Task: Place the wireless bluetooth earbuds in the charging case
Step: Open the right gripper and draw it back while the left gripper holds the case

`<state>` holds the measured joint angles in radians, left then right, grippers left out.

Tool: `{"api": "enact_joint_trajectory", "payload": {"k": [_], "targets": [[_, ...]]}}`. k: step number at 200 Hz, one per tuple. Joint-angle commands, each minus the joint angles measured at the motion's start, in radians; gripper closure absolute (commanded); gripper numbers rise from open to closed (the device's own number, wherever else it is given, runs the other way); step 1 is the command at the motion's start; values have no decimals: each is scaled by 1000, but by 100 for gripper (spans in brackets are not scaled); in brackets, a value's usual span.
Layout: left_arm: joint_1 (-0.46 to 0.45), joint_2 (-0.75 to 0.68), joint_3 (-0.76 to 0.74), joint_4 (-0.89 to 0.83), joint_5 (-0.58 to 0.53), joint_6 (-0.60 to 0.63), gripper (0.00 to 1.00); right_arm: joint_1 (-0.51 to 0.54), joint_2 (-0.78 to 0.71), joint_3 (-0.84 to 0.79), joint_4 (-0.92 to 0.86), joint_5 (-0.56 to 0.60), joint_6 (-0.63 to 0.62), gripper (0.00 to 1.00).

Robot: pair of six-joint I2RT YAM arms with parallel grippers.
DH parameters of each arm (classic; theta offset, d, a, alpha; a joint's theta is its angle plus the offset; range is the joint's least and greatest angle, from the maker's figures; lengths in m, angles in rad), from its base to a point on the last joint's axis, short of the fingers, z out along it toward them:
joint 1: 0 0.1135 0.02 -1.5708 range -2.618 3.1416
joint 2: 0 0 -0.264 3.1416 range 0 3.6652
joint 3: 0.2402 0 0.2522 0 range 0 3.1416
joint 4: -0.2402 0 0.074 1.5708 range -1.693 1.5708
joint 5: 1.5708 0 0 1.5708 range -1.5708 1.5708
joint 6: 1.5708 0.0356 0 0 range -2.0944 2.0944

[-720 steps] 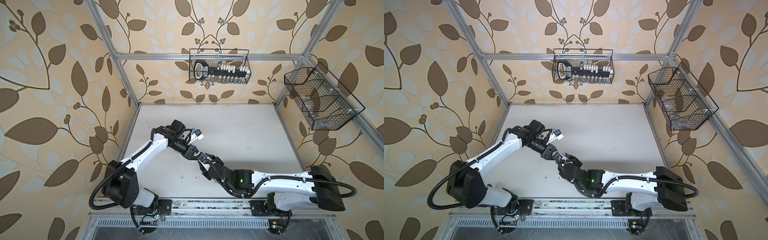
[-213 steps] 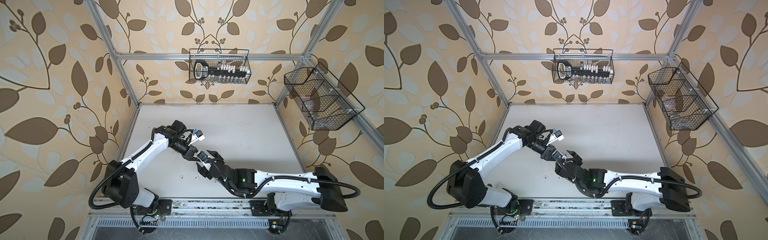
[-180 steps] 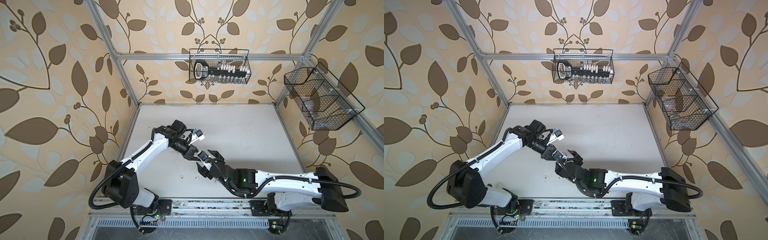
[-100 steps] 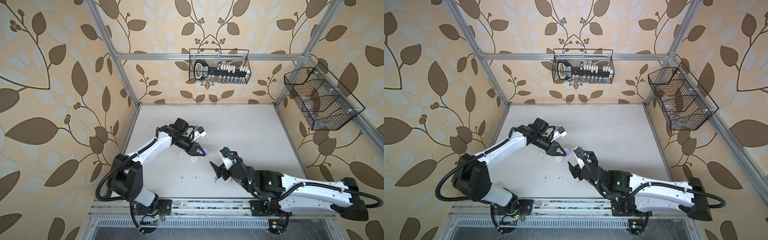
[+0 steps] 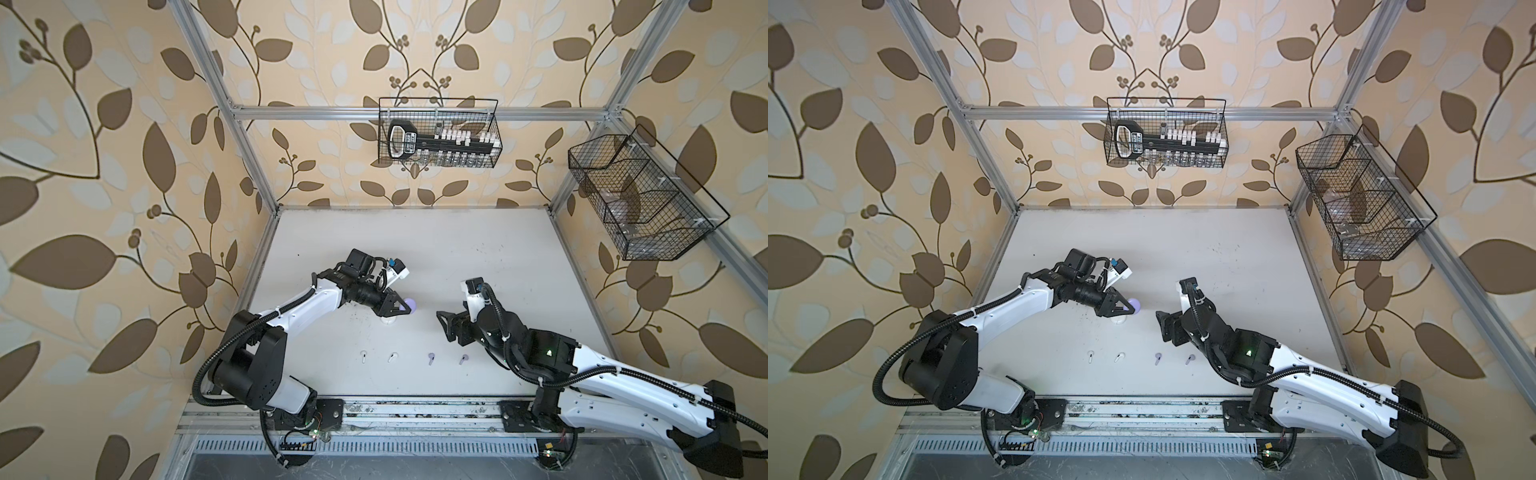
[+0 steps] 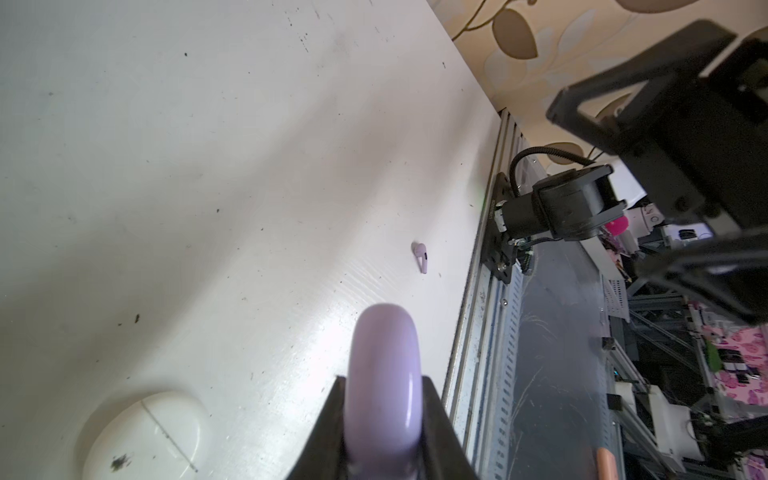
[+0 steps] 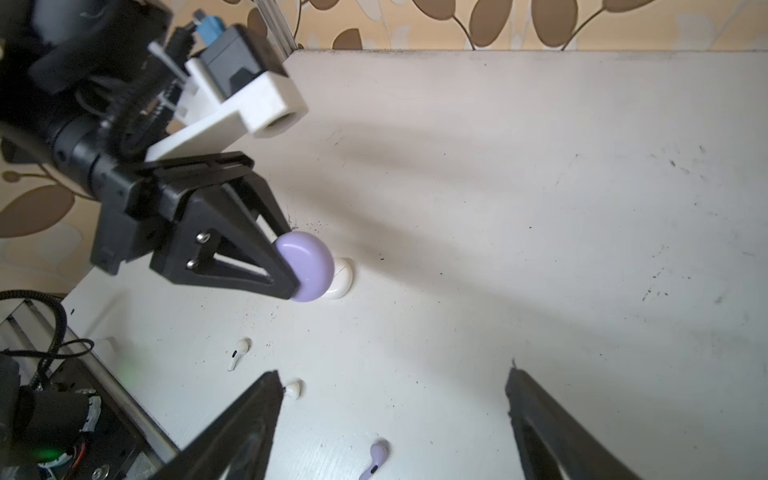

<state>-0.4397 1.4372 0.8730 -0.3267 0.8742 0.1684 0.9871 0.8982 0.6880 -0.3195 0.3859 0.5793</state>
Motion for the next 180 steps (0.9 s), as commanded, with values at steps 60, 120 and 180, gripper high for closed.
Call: {"api": "enact_joint_trajectory", "payload": {"k": [60,120,180], "targets": [[-46,-84,-296,631,-133,7,99,-45,107,-28,11,-181,120,19],[-81,54,-372,944,-195,-62,100,-45,105,-60,21,-198,152,21],[-120,70,-459,1079,-243,23,99,-63,147,-114,100,-207,222,24]]}}
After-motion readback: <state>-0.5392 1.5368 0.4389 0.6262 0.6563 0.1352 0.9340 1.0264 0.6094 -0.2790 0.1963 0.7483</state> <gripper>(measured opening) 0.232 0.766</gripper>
